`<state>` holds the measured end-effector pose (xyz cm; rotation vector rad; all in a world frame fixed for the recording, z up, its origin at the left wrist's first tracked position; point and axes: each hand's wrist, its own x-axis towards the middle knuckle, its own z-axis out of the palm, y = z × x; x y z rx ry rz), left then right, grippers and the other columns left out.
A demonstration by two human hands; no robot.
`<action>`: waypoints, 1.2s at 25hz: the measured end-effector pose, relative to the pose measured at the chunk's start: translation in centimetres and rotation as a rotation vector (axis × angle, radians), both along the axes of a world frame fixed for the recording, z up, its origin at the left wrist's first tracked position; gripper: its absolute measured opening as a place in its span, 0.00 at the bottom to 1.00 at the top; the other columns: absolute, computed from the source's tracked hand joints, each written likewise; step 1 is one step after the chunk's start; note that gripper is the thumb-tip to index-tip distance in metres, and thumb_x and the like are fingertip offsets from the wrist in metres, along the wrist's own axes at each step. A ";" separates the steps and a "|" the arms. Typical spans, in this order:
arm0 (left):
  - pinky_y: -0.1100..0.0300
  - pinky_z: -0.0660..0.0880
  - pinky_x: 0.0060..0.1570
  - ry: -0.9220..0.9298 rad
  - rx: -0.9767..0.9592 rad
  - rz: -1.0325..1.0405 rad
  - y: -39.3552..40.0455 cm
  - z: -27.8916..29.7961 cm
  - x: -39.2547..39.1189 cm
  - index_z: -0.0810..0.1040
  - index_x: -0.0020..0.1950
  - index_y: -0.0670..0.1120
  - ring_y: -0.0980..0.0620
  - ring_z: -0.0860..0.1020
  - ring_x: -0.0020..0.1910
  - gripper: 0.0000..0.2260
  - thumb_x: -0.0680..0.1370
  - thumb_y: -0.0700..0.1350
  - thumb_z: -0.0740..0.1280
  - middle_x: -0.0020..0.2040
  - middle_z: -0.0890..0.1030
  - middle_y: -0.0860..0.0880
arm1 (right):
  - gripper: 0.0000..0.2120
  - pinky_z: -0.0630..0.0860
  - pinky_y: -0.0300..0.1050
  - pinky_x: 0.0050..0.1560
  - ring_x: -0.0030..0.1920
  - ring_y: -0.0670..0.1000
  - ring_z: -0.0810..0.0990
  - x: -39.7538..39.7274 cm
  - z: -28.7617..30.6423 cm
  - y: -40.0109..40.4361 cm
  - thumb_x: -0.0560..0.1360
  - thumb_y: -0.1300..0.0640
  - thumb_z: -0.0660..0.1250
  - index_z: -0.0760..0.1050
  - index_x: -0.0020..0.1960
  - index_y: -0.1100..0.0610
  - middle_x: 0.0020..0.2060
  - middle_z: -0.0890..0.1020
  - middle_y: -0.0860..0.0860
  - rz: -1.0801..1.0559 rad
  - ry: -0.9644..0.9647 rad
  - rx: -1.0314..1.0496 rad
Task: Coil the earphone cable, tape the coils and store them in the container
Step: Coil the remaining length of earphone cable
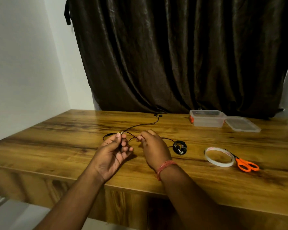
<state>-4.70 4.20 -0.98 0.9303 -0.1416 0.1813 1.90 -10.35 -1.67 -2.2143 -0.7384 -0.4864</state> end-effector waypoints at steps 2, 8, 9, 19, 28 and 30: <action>0.55 0.83 0.42 -0.038 -0.065 0.013 0.5 -0.2 -0.1 0.82 0.47 0.40 0.52 0.81 0.34 0.09 0.77 0.40 0.62 0.36 0.81 0.45 | 0.09 0.76 0.50 0.45 0.48 0.53 0.77 -0.6 0.0 0.5 0.81 0.59 0.57 0.75 0.53 0.49 0.51 0.76 0.48 0.064 -0.068 -0.174; 0.52 0.81 0.54 -0.097 -0.085 0.112 1.3 -0.8 0.8 0.75 0.59 0.36 0.41 0.83 0.57 0.11 0.80 0.38 0.60 0.54 0.83 0.35 | 0.10 0.76 0.50 0.48 0.52 0.55 0.78 -2.3 0.2 1.4 0.82 0.50 0.59 0.76 0.56 0.52 0.53 0.80 0.51 0.272 -0.155 -0.375; 0.52 0.80 0.56 -0.100 -0.046 0.135 1.3 -0.9 1.0 0.75 0.59 0.36 0.41 0.82 0.58 0.10 0.81 0.38 0.59 0.55 0.83 0.36 | 0.10 0.76 0.50 0.47 0.51 0.54 0.78 -2.5 0.2 1.3 0.81 0.49 0.59 0.76 0.55 0.51 0.52 0.81 0.51 0.292 -0.175 -0.380; 0.50 0.77 0.62 -0.051 0.380 -0.002 -1.0 -1.9 0.9 0.79 0.58 0.35 0.40 0.81 0.56 0.11 0.83 0.36 0.58 0.54 0.83 0.34 | 0.07 0.73 0.47 0.35 0.40 0.50 0.78 -0.2 2.2 -3.6 0.81 0.50 0.60 0.76 0.53 0.49 0.44 0.80 0.46 0.254 -0.511 -0.319; 0.48 0.79 0.56 0.024 0.421 -0.268 -3.2 -0.9 2.4 0.81 0.53 0.37 0.41 0.83 0.50 0.11 0.82 0.38 0.59 0.47 0.83 0.36 | 0.04 0.70 0.44 0.32 0.37 0.46 0.74 1.6 1.9 -5.1 0.80 0.50 0.63 0.75 0.47 0.47 0.40 0.75 0.44 0.054 -0.455 -0.099; 0.49 0.80 0.52 0.011 0.353 -0.282 -3.1 -0.8 2.1 0.81 0.51 0.38 0.42 0.84 0.47 0.09 0.80 0.39 0.62 0.44 0.83 0.37 | 0.06 0.71 0.44 0.34 0.39 0.46 0.74 2.1 1.7 -5.4 0.80 0.49 0.62 0.75 0.47 0.47 0.42 0.75 0.44 0.045 -0.393 -0.072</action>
